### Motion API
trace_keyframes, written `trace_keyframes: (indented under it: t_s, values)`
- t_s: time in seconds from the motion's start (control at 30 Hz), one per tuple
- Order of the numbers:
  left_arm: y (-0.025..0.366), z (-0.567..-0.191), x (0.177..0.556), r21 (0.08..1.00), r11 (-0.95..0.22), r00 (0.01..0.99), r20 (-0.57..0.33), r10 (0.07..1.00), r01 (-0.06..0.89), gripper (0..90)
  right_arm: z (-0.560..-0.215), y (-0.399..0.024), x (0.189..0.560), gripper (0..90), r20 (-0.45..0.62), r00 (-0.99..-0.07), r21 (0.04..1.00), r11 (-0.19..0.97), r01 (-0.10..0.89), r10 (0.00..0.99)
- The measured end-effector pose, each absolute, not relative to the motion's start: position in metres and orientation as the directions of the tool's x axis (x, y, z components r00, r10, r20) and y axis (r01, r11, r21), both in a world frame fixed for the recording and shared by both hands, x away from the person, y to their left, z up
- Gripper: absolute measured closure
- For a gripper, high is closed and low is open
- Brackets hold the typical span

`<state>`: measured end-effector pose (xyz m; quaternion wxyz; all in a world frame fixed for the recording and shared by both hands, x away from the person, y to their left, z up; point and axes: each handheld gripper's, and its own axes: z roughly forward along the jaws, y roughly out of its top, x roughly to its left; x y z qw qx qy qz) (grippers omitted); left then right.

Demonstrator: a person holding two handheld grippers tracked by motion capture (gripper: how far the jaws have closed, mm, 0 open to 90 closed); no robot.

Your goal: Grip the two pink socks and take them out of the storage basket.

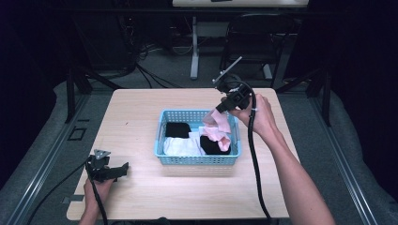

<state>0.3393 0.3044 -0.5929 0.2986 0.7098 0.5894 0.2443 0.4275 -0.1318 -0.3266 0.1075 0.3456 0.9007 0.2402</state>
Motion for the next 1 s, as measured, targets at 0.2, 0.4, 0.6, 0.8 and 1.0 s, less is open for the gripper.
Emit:
trace_keyframes:
  t_s: [0.2, 0.4, 0.6, 0.8, 1.0]
  values:
    - [0.304, -0.593, 0.339, 0.712, -0.127, 0.185, -0.005, 0.983, 0.691, 0.6, -0.314, -0.15, 0.423, 88.1, -0.038, -0.72, 0.524, 0.627, 0.576, 0.693]
    - [0.304, -0.593, 0.339, 0.712, -0.126, 0.186, -0.006, 0.983, 0.691, 0.6, -0.305, -0.169, 0.418, 88.1, -0.054, -0.698, 0.539, 0.61, 0.581, 0.714]
    - [0.304, -0.593, 0.339, 0.712, -0.127, 0.186, -0.005, 0.983, 0.691, 0.6, -0.301, -0.185, 0.415, 88.1, -0.051, -0.678, 0.543, 0.59, 0.597, 0.733]
    - [0.304, -0.593, 0.339, 0.712, -0.127, 0.186, -0.005, 0.983, 0.691, 0.6, -0.303, -0.207, 0.412, 88.1, -0.058, -0.648, 0.542, 0.569, 0.618, 0.759]
    - [0.304, -0.593, 0.339, 0.712, -0.127, 0.186, -0.006, 0.983, 0.691, 0.6, -0.312, -0.227, 0.412, 88.0, -0.059, -0.615, 0.527, 0.548, 0.65, 0.786]
